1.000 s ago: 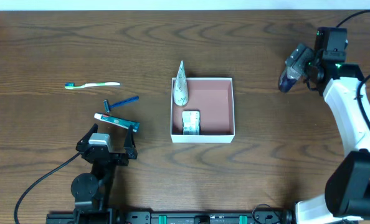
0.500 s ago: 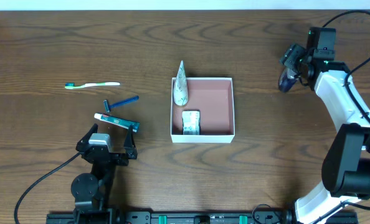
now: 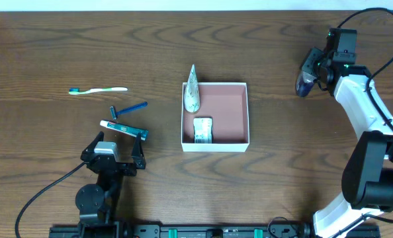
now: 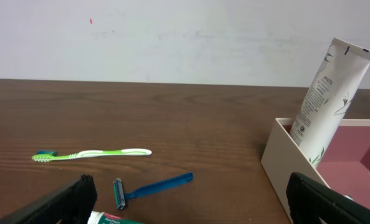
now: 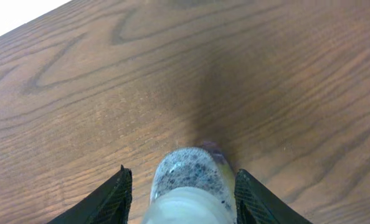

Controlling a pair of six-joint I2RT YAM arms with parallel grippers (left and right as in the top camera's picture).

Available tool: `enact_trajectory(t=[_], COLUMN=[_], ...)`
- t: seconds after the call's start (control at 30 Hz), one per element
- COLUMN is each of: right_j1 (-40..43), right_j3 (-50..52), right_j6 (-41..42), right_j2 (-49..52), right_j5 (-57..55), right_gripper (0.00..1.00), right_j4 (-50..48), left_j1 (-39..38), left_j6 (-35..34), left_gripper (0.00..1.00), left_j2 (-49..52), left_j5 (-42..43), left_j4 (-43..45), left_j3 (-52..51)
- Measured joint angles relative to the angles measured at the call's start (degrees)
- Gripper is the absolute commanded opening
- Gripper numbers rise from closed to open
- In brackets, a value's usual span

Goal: Pack container
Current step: 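Lift the soap bottle with the right gripper and carry it over the box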

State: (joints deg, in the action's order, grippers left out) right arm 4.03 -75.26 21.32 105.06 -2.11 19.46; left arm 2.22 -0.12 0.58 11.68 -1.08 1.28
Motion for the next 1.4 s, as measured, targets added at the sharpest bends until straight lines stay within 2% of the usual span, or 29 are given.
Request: enact_trajectory(t=[0.37, 0.7, 0.9, 1.13, 1.4], right_j1=[0.0, 0.0, 0.0, -0.5, -8.5], right_j3=[0.0, 0.0, 0.0, 0.0, 0.0], right_j6=[-8.9, -9.3, -3.1, 8.9, 16.2], right_j2=[-2.4, -11.7, -16.2, -19.3, -19.3], right_j5=[5.4, 12.3, 21.5, 32.7, 33.4], right_gripper=[0.21, 0.15, 0.15, 0.14, 0.15], right_j4=[-1.3, -0.2, 1.4, 1.8, 3.0], left_j1=[0.0, 0.0, 0.0, 0.0, 0.0], left_j6=[0.0, 0.0, 0.0, 0.0, 0.0], left_gripper=[0.98, 0.98, 0.98, 0.98, 0.98], left_j2=[0.0, 0.0, 0.0, 0.0, 0.0], left_j5=[0.0, 0.0, 0.0, 0.0, 0.0], left_j4=[0.0, 0.0, 0.0, 0.0, 0.0], left_j3=[0.0, 0.0, 0.0, 0.0, 0.0])
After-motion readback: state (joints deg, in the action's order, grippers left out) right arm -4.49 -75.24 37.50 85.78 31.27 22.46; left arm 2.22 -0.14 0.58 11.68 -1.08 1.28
